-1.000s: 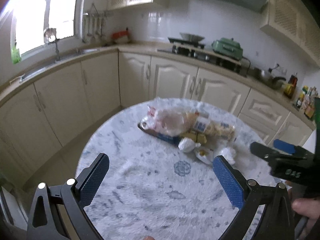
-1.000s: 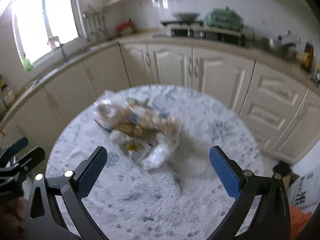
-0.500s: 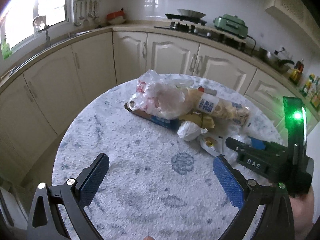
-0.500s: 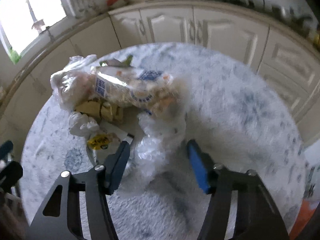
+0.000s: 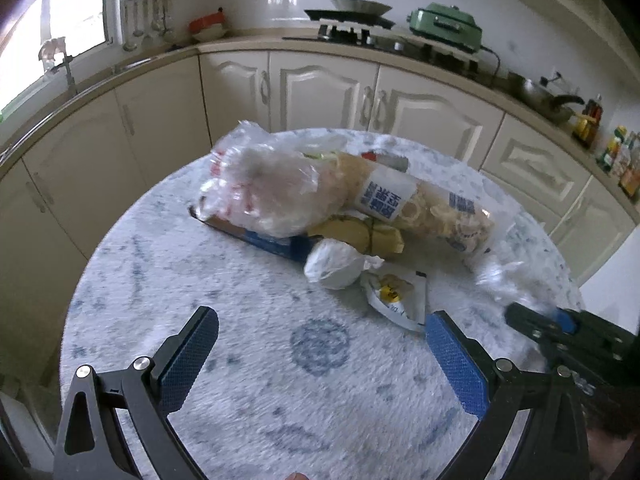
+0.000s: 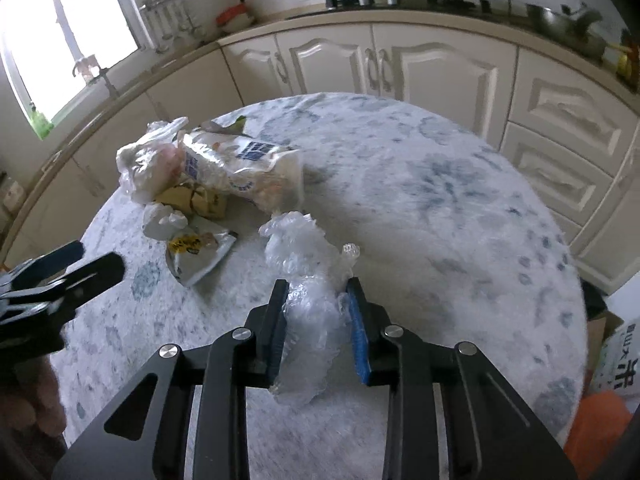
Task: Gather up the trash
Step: 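Grasp the white crumpled paper ball with the left tool while the right tool holds the wrapper, then carry the paper ball and clear wrapper in both tools over the blue bin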
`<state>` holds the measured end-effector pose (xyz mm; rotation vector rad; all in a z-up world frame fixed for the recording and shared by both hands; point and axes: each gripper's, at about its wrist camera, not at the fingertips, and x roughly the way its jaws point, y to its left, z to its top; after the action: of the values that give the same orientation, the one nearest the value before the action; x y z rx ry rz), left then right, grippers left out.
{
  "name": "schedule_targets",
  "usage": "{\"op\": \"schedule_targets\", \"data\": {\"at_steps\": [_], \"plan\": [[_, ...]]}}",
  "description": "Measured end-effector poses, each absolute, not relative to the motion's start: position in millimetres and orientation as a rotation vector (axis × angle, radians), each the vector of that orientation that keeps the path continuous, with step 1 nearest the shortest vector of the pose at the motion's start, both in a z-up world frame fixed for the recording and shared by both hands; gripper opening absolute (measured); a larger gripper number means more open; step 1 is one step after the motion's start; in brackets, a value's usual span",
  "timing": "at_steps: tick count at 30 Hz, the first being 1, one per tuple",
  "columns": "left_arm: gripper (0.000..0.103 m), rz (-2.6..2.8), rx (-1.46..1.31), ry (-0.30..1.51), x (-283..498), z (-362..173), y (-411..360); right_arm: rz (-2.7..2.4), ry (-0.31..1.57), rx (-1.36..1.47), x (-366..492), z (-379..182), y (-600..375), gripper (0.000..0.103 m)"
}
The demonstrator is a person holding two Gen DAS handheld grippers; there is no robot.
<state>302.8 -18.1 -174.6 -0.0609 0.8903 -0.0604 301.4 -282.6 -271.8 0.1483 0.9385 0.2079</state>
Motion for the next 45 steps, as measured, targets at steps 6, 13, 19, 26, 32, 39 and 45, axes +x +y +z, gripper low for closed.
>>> {"op": "schedule_targets", "data": {"at_steps": [6, 13, 19, 26, 32, 39, 45], "plan": [[0.102, -0.050, -0.059, 0.908, 330, -196, -35, 0.200, 0.939, 0.172, 298, -272, -294, 0.028], [0.101, -0.036, -0.084, 0.926, 349, -212, -32, 0.210, 0.940, 0.180, 296, -272, -295, 0.028], [0.070, -0.057, -0.146, 0.927, 369, -222, -18, 0.206, 0.946, 0.189, 296, -275, -297, 0.028], [0.029, -0.108, -0.171, 0.928, 367, -219, -7, 0.208, 0.934, 0.199, 289, -270, -299, 0.028], [0.029, -0.126, -0.178, 0.900, 342, -207, 4, 0.209, 0.903, 0.222, 274, -256, -304, 0.028], [0.029, -0.139, -0.142, 0.844, 295, -183, 4, 0.190, 0.858, 0.235, 252, -237, -312, 0.028], [0.029, -0.160, -0.091, 0.781, 262, -151, -20, 0.158, 0.806, 0.250, 231, -218, -329, 0.028]]}}
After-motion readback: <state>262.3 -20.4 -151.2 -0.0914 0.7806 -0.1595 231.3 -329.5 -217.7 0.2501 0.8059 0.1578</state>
